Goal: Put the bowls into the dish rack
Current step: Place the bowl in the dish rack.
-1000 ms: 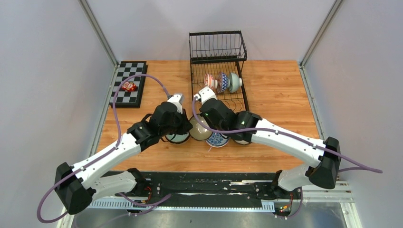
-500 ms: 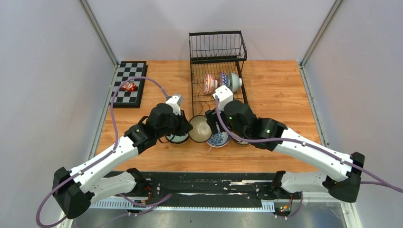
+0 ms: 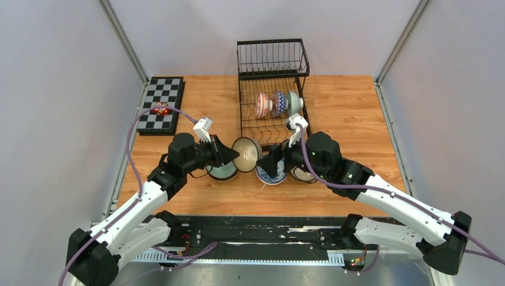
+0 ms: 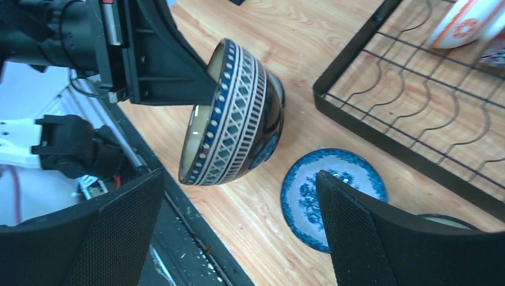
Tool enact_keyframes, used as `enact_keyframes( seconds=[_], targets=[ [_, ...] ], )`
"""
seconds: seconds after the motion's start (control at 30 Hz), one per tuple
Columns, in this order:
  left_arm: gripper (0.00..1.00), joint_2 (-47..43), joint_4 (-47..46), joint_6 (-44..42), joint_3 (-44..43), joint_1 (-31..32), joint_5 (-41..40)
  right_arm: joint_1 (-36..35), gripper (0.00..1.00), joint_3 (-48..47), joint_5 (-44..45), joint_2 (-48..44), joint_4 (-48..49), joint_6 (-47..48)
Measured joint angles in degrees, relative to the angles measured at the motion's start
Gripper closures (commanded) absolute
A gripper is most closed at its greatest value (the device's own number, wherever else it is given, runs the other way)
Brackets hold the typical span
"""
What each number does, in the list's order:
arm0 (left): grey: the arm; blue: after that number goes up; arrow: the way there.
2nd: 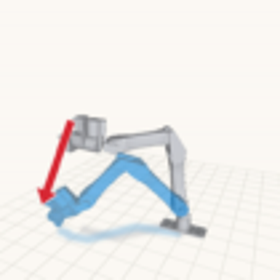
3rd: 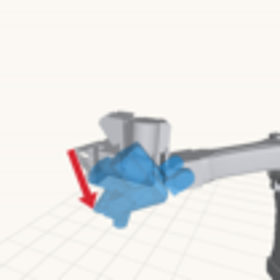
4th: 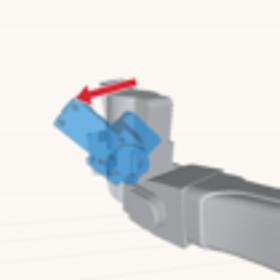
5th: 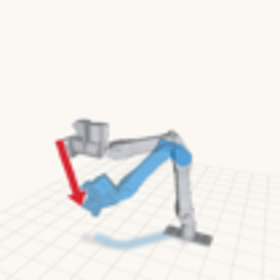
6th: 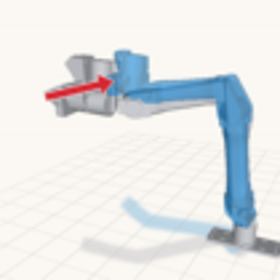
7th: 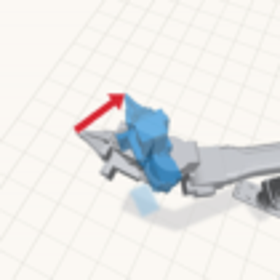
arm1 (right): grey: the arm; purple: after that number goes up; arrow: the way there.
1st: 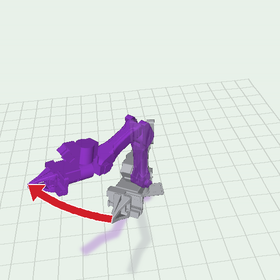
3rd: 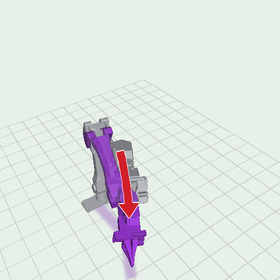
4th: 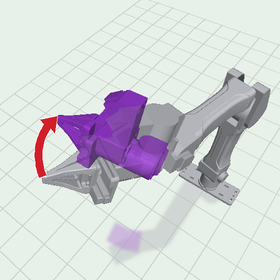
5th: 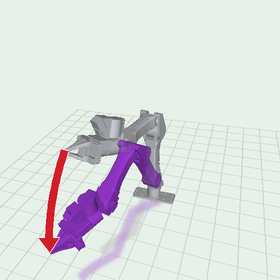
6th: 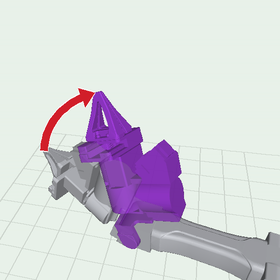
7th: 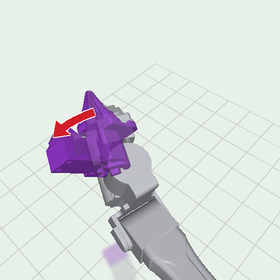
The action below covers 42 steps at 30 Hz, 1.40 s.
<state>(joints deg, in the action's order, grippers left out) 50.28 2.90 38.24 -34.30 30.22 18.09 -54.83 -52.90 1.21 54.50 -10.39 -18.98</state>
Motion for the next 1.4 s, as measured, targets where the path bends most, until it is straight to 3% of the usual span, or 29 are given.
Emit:
enact_keyframes(
  seconds=[0.27, 0.63, 1.4],
  targets=[
    [1.00, -1.9, -13.2, 6.8, 5.7, -3.5, 7.5, 2.3, 0.02, 4.9, -10.2, -1.3, 10.5, -5.6],
    [1.00, -3.2, -26.3, 13.7, 9.9, -3.9, 11.6, 2.3, 0.03, 7.1, -13.5, -1.4, 19.5, -11.8],
    [1.00, -6.9, -26.5, 12.7, 9.9, -3.9, 10.6, 2.4, 0.09, 7.6, -17.0, -1.6, 25.2, -16.5]
  ],
)
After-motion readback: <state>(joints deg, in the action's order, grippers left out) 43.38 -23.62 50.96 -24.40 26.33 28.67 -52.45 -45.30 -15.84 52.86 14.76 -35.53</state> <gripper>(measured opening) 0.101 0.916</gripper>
